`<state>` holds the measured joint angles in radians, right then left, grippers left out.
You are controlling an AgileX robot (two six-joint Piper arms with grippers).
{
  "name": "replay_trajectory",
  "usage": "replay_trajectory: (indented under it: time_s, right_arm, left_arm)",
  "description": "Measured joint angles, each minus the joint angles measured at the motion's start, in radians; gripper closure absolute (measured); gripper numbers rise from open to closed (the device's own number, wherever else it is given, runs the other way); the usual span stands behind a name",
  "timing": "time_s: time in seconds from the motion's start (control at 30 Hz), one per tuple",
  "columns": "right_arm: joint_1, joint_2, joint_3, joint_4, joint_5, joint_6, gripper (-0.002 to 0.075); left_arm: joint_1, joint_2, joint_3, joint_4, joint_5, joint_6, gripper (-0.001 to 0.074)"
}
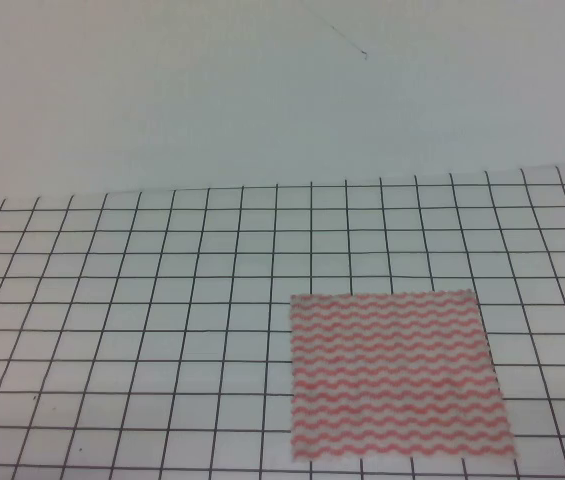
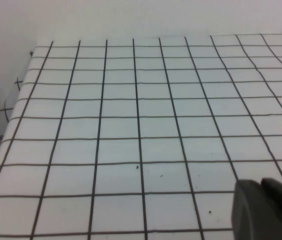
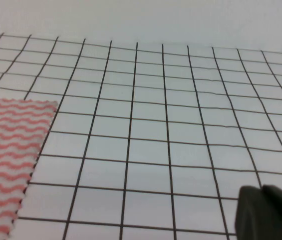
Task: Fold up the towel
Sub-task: 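Fold the patterned cloth into a small square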
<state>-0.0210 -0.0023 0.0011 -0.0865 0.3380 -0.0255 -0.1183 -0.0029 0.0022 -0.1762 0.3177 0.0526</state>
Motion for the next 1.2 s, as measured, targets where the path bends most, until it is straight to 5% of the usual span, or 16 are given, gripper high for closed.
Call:
replay_trajectory:
  time_s: [0.4, 0.73, 1.0, 1.2]
  right_arm:
    - [0.000, 0.000, -0.001, 0.148, -0.011, 0.060, 0.0727]
    - [0.000, 0.000, -0.001, 0.711, -0.305, 0.131, 0.0727]
    - [0.000, 0.000, -0.001, 0.737, -0.338, 0.103, 0.0727]
    - [0.000, 0.000, -0.001, 0.804, -0.338, 0.123, 0.0727]
  left_arm:
    - [0.000, 0.000, 0.000, -0.099, 0.000, 0.000, 0.0738]
    - [0.000, 0.000, 0.000, -0.642, -0.096, 0.000, 0.0738]
    - [0.000, 0.000, 0.000, -1.033, -0.060, 0.000, 0.0738]
    - [0.000, 0.000, 0.000, -1.071, -0.073, 0.000, 0.0738]
